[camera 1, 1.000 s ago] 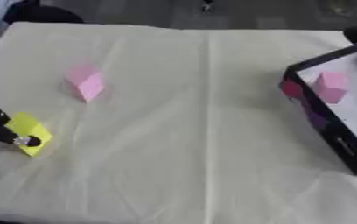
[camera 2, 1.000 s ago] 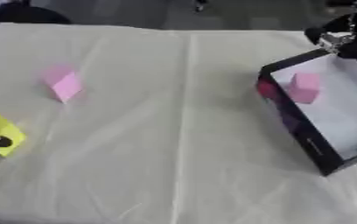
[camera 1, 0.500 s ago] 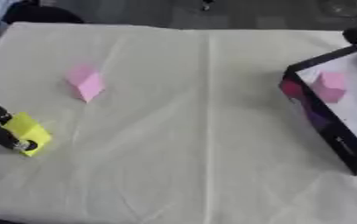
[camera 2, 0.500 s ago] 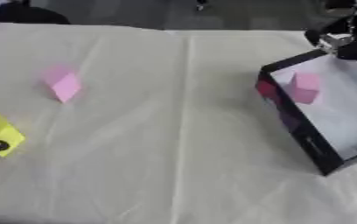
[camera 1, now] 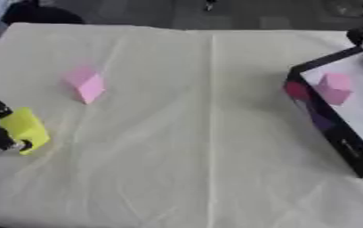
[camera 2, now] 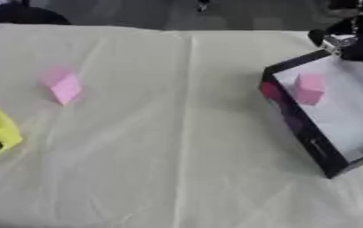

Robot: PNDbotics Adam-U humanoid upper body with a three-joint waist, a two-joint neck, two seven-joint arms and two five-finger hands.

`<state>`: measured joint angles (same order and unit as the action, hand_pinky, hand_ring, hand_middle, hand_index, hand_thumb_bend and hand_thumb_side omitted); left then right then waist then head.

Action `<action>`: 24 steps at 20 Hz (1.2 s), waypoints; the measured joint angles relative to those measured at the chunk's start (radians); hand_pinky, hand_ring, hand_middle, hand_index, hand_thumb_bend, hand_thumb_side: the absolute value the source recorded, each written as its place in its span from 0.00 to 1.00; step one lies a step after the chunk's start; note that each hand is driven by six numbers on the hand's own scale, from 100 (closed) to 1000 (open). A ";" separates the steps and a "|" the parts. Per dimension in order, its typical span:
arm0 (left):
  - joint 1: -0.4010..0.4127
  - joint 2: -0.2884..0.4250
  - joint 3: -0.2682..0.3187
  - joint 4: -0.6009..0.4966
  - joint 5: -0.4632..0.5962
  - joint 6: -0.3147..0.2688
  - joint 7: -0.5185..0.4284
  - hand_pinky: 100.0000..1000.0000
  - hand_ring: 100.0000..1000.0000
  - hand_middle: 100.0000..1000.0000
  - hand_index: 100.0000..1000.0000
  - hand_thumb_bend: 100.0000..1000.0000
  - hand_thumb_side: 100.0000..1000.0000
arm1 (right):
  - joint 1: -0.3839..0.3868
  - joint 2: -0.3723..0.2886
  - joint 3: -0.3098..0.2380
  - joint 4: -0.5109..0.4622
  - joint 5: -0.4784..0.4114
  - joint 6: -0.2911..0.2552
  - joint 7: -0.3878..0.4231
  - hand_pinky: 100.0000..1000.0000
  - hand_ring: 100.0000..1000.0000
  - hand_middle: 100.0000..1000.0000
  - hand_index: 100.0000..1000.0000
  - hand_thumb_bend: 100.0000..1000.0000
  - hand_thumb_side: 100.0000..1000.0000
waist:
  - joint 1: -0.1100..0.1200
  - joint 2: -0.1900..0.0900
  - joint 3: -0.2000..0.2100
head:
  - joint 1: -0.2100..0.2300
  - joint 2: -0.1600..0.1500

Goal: Pick up the objects with one hand, pass them to the other hand, and then place them into the box on the other side of the table.

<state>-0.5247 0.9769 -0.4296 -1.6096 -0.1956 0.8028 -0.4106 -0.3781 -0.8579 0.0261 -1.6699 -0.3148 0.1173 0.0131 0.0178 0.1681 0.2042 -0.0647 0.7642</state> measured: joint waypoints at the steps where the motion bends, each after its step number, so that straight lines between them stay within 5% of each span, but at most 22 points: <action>1: -0.001 0.006 0.013 -0.031 0.009 0.011 0.011 0.85 0.77 0.62 0.44 0.02 0.03 | 0.000 0.000 0.000 0.000 -0.003 -0.001 -0.001 0.81 0.63 0.84 0.83 0.34 0.11 | 0.000 0.000 0.000 | -0.002 0.000; 9: -0.060 -0.007 0.038 -0.182 -0.014 0.042 0.069 0.81 0.70 0.57 0.41 0.01 0.00 | -0.011 0.000 0.000 -0.019 -0.027 -0.005 -0.002 0.81 0.63 0.84 0.83 0.33 0.09 | 0.000 -0.001 0.001 | -0.023 0.000; 17: -0.121 -0.165 0.010 -0.182 -0.126 -0.031 0.114 0.80 0.68 0.55 0.41 0.01 0.01 | -0.085 0.006 0.017 -0.080 -0.064 -0.003 0.023 0.82 0.65 0.85 0.84 0.37 0.06 | -0.001 -0.001 -0.006 | -0.036 0.000; 18: -0.126 -0.187 0.004 -0.175 -0.144 -0.044 0.112 0.79 0.67 0.55 0.40 0.05 0.10 | -0.099 0.009 0.023 -0.092 -0.067 -0.002 0.032 0.82 0.66 0.86 0.85 0.53 0.06 | -0.001 -0.001 -0.006 | -0.037 0.000; 19: -0.131 -0.208 0.000 -0.169 -0.161 -0.057 0.111 0.79 0.66 0.55 0.40 0.00 0.01 | -0.113 0.012 0.030 -0.104 -0.069 -0.001 0.042 0.82 0.66 0.86 0.85 0.38 0.06 | -0.001 -0.002 -0.006 | -0.039 0.000; 24: -0.157 -0.308 0.001 -0.144 -0.228 -0.119 0.113 0.79 0.66 0.55 0.40 0.00 0.02 | -0.201 0.043 0.080 -0.166 -0.069 0.005 0.118 0.83 0.69 0.88 0.87 0.40 0.07 | -0.005 -0.006 -0.008 | -0.049 0.000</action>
<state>-0.6818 0.6685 -0.4291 -1.7532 -0.4235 0.6841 -0.2974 -0.5792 -0.8151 0.1059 -1.8358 -0.3841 0.1226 0.1311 0.0132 0.1620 0.1958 -0.1136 0.7643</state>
